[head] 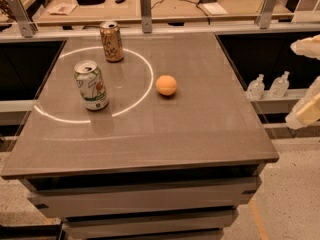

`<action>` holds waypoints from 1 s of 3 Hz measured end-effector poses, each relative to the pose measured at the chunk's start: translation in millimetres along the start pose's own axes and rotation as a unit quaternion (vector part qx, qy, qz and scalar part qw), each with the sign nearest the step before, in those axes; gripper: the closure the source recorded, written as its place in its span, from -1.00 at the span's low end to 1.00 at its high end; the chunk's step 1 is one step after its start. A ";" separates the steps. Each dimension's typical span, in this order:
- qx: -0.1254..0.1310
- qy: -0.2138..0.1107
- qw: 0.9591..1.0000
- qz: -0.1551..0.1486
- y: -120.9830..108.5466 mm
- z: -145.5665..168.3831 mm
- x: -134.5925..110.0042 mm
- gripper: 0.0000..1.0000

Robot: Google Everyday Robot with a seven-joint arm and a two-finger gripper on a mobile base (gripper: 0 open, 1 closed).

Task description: Knock 7up can over

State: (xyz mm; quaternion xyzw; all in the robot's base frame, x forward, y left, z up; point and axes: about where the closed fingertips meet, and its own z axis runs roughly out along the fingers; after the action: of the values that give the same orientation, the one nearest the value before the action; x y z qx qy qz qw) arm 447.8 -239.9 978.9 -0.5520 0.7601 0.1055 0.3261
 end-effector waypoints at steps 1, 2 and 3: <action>0.031 -0.100 0.994 0.024 3.6 -7.0 -5.1 -1.00; 0.046 -0.194 0.978 0.055 11.3 -4.5 -23.4 -1.00; 0.045 -0.272 0.958 0.072 16.0 9.8 -43.0 -1.00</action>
Offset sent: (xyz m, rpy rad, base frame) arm -0.0131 0.0400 0.0349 0.6892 -0.2283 -0.0989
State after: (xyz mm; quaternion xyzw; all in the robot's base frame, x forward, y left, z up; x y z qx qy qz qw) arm 444.7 -195.8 994.5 -0.4312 0.6841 0.2406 0.5369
